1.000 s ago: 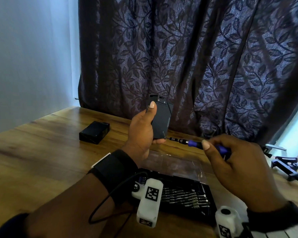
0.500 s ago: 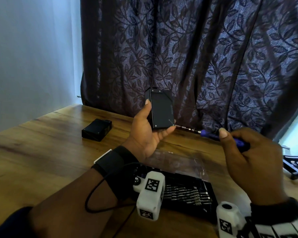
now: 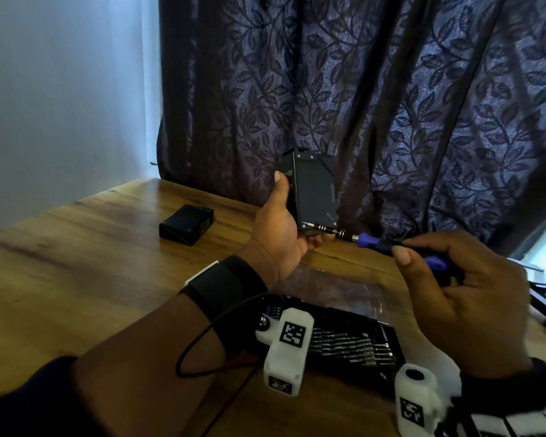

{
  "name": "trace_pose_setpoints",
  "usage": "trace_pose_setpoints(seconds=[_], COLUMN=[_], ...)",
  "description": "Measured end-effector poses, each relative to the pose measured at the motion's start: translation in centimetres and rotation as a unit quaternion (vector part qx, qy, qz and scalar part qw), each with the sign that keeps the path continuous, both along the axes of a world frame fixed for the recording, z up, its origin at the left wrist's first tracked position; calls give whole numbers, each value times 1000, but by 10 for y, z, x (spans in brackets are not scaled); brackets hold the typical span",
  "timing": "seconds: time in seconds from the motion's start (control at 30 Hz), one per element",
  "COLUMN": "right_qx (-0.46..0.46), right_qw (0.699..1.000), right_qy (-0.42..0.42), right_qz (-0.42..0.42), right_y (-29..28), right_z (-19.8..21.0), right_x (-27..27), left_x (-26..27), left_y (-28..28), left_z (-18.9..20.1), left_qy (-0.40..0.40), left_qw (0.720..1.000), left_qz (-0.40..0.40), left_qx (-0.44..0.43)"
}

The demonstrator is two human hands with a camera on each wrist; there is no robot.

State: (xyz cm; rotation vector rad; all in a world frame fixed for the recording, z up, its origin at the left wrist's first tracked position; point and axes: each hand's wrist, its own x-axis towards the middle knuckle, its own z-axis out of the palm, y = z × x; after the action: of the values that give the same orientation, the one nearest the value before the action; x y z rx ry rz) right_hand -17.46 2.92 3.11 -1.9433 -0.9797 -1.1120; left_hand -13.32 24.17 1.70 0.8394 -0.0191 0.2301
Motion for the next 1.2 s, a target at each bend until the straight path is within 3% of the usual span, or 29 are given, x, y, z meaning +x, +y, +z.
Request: trace_pose_setpoints(seconds=[0.6, 0.83, 1.2], right_qx=[-17, -28, -59], right_qw=[1000, 999, 997], right_qy=[12, -2, 53], right_qz=[-2, -17, -11], right_y=[-1, 1, -5], right_z=[0, 4, 12], right_x=[1, -4, -6], left_x=[9, 8, 5], left_y=[1, 2, 1], left_z=[-7, -5, -4], left_qy=[13, 16, 24], left_qw=[999, 999, 994], left_qz=[-11, 26, 38], left_qx=[29, 43, 99])
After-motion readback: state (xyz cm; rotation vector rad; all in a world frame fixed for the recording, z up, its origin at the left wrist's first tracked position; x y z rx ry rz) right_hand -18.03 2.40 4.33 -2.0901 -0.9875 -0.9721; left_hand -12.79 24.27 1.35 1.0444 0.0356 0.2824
